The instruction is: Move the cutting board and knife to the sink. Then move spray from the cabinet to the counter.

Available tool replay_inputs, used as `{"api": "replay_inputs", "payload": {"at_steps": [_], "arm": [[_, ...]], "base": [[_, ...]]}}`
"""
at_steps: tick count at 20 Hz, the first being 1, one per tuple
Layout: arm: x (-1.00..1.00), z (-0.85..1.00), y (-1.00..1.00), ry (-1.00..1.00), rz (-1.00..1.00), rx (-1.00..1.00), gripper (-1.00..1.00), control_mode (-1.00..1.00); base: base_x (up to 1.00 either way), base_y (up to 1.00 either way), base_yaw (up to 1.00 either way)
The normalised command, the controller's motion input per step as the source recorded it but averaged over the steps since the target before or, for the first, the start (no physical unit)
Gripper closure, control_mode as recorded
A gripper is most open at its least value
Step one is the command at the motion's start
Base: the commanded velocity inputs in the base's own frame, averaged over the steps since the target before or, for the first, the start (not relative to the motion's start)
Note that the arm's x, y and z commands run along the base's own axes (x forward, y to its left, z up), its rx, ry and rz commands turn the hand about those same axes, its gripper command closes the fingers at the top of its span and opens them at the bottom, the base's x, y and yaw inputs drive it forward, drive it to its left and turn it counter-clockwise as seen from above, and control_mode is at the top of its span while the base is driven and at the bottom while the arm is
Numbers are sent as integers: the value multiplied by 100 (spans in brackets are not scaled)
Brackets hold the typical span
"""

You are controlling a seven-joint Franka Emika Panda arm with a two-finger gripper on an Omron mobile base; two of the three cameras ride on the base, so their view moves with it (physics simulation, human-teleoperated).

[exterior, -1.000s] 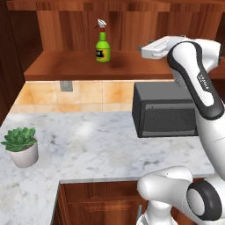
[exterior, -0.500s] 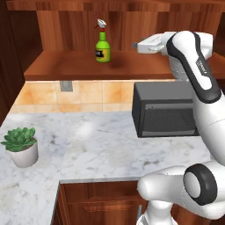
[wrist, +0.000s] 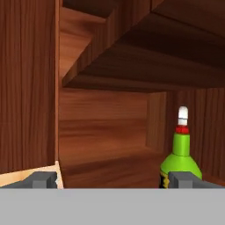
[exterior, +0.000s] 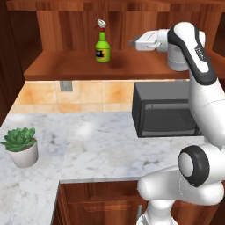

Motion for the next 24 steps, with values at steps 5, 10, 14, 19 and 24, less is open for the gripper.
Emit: {"api": "replay_inputs", "payload": {"at_steps": [5,10,14,19,24], "arm": [[28,-1,30,-2,0,0,-100,-100],[33,-6,19,0,0,0,-100,-100],[29,-5,5,0,0,0,-100,-100],[28,0,2,0,0,0,-100,-100],[35,0,2,0,0,0,-100,-100]], "base": [[0,0,0],[0,0,0],[0,0,0],[0,0,0],[0,0,0]]}}
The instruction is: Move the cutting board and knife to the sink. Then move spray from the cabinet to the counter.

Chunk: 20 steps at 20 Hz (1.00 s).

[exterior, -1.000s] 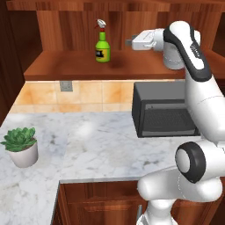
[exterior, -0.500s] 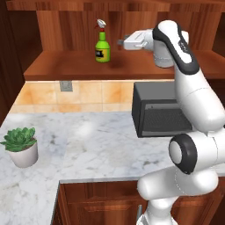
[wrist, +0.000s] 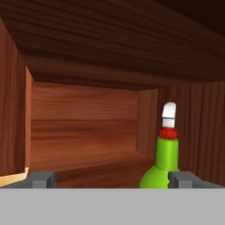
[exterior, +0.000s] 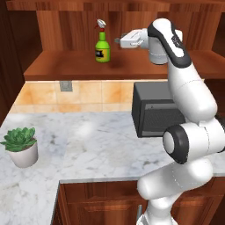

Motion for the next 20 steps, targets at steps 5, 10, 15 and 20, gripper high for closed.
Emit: {"api": "replay_inputs", "payload": {"at_steps": [5,10,15,20], "arm": [[36,0,1,0,0,0,-100,-100],[36,0,2,0,0,0,-100,-100],[35,0,4,0,0,0,-100,-100],[31,0,5,0,0,0,-100,-100]], "base": [[0,0,0],[0,0,0],[0,0,0],[0,0,0]]}}
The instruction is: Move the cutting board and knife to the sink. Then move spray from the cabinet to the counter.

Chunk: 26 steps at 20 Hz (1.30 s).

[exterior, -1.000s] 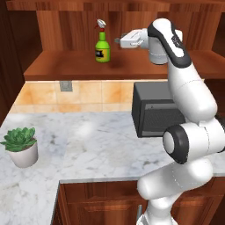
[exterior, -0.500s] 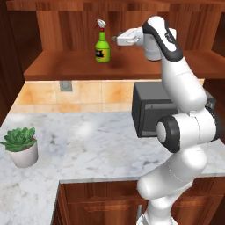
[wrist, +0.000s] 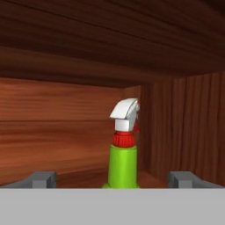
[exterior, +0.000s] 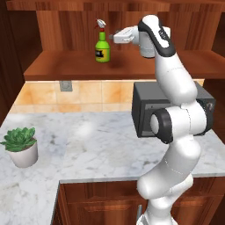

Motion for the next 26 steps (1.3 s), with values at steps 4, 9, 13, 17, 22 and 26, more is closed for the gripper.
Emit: {"api": "replay_inputs", "payload": {"at_steps": [4,9,13,17,22,26], "arm": [[29,-2,7,0,0,0,-100,-100],[23,-4,11,0,0,0,-100,-100],[1,0,9,0,0,0,-100,-100],[0,0,15,0,0,0,-100,-100],[5,0,19,0,0,0,-100,-100],[21,0,9,0,0,0,-100,-100]], "base": [[0,0,0],[0,0,0],[0,0,0],[0,0,0],[0,0,0],[0,0,0]]}}
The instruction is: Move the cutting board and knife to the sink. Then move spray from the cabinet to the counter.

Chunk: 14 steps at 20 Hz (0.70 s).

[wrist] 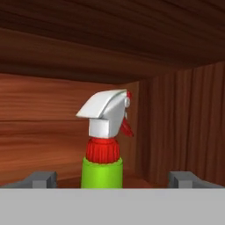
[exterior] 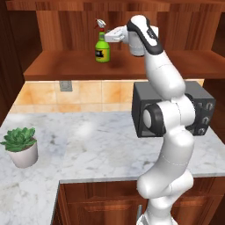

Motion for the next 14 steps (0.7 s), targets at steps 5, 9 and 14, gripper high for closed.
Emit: {"api": "replay_inputs", "payload": {"at_steps": [5,9,14], "arm": [[21,0,1,0,0,0,-100,-100],[23,-2,0,0,0,0,-100,-100],[18,-5,4,0,0,0,-100,-100]], "base": [[0,0,0],[0,0,0],[0,0,0]]}}
